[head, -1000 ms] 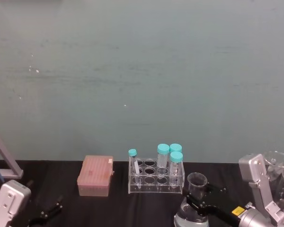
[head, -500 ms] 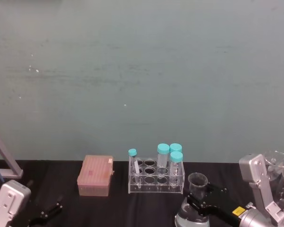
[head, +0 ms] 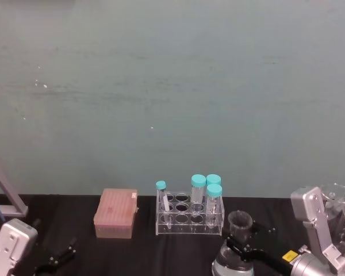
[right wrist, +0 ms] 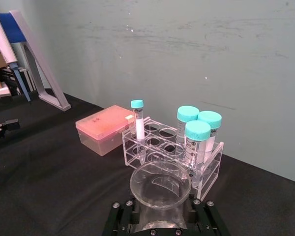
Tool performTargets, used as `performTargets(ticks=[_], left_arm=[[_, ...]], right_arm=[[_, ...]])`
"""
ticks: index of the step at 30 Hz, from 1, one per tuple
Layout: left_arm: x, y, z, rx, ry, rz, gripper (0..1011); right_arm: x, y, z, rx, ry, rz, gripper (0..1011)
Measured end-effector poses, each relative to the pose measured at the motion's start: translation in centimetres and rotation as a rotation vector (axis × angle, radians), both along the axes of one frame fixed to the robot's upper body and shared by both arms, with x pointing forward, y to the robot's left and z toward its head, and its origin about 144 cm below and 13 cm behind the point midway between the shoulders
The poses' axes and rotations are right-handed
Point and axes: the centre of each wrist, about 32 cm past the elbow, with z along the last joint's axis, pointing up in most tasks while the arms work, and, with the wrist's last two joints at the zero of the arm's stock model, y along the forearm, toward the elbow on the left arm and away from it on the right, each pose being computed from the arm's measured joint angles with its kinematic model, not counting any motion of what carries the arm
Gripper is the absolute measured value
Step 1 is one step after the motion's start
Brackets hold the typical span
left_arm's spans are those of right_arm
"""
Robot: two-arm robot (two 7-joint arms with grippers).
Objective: Pick up the beaker with the right gripper, shake it three times, and then put it down.
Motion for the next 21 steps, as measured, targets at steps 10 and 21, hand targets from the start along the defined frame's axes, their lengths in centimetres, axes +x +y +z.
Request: performTargets(ticks=[10,21], left_arm=[[0.0,0.0,0.0,0.0,0.0,0.0,1000],[0.0,0.0,0.0,0.0,0.0,0.0,1000]], right_arm=[[0.0,0.0,0.02,0.001,-0.001,0.0,790],[0.0,0.0,0.0,0.001,0.0,0.0,1000]])
